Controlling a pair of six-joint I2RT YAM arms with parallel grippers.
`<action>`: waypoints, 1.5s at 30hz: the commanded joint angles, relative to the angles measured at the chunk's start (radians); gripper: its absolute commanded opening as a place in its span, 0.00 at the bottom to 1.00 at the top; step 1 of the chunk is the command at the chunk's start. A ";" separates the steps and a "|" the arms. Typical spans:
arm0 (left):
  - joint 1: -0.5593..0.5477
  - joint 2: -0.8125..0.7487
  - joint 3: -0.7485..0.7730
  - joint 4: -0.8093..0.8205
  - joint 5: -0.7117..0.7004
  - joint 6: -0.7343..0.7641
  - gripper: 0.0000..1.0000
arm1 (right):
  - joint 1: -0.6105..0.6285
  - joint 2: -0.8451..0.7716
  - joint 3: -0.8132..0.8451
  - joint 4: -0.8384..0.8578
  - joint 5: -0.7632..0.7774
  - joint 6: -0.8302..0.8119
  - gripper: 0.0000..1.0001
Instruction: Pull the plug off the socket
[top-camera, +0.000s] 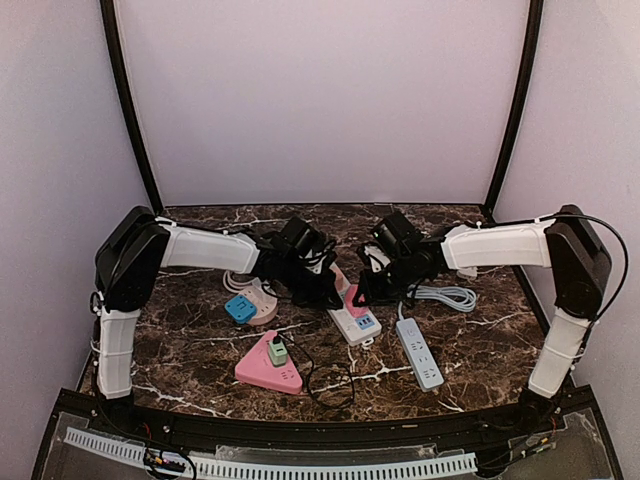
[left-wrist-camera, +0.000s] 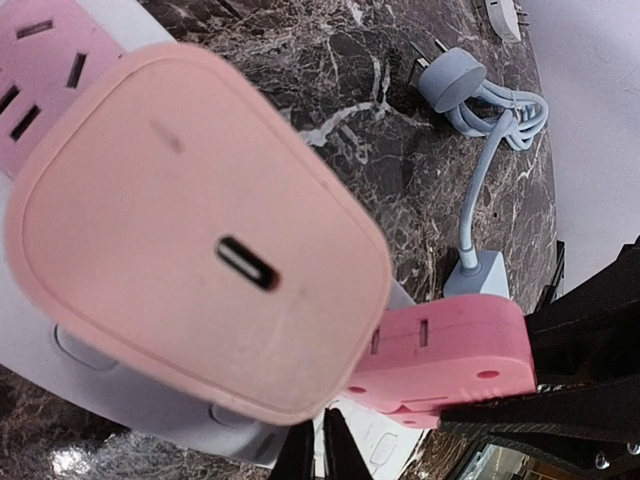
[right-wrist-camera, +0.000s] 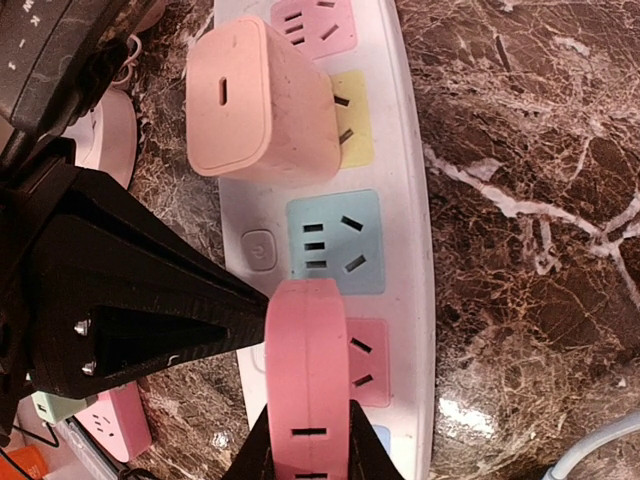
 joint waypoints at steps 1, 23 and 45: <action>-0.013 0.014 0.008 0.013 0.012 -0.010 0.04 | 0.013 0.015 0.027 0.033 0.002 0.020 0.18; -0.029 0.095 0.011 -0.169 -0.127 -0.020 0.04 | 0.034 -0.119 -0.074 0.228 0.036 -0.022 0.08; -0.035 0.064 0.127 -0.198 -0.093 0.020 0.03 | -0.039 -0.161 0.004 0.064 0.142 -0.026 0.05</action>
